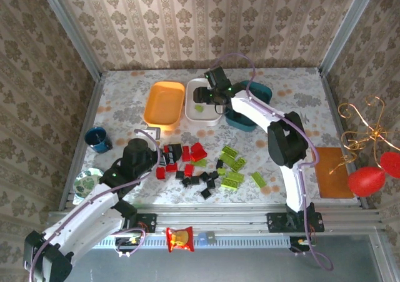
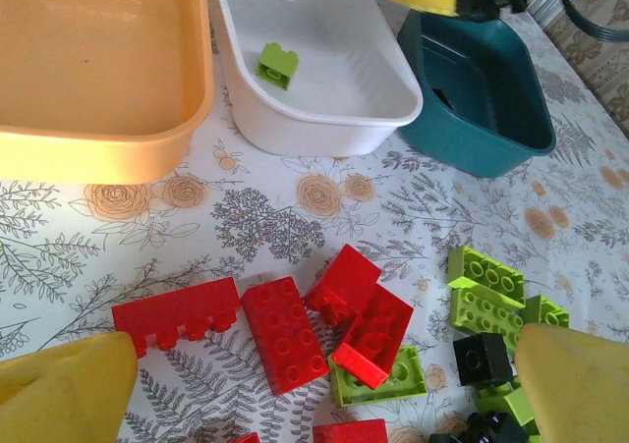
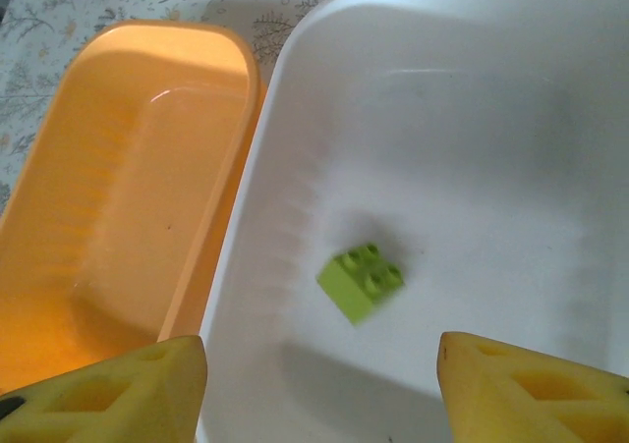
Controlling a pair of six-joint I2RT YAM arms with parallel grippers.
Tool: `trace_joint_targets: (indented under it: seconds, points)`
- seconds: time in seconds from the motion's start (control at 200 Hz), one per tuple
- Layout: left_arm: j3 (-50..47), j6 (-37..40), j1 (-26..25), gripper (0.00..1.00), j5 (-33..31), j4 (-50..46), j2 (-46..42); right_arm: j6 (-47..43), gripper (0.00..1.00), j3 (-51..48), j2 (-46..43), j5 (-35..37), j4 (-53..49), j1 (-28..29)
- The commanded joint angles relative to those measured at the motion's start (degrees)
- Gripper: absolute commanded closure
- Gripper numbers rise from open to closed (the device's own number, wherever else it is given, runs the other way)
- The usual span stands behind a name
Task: Sort the legos into containers by color
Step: Place the lego in the container, then pick up the lego from the bottom-center of the table.
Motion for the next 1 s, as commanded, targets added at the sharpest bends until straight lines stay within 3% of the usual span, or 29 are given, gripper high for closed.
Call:
trace_joint_targets:
  seconds: [0.0, 0.27, 0.465, 0.605, 0.7, 0.995]
  points:
    - [0.2, -0.3, -0.4, 0.00, -0.4, -0.1, -0.6, -0.1, 0.34, -7.9, -10.3, 1.8, 1.5, -0.2]
    - [-0.1, -0.1, -0.3, 0.00, -0.3, 1.8, -0.1, 4.8, 0.33, -37.7, -34.4, 5.4, 2.1, 0.5]
    - [-0.6, 0.2, -0.2, 0.00, -0.1, 3.4, 1.1, 7.4, 0.32, -56.0, -51.4, 9.1, -7.0, 1.4]
    - [-1.0, 0.3, 0.0, 0.00, 0.4, 5.5, 2.3, 12.3, 0.29, -66.0, -61.1, 7.3, -12.2, 1.5]
    - [-0.9, 0.3, 0.2, 0.00, 0.7, 6.5, 3.6, 15.4, 0.19, -71.4, -63.9, 5.1, -11.7, 1.7]
    - [-0.8, 0.6, 0.8, 0.00, 0.9, 5.8, 4.3, 15.3, 0.20, -73.4, -58.0, 7.9, -13.2, 1.9]
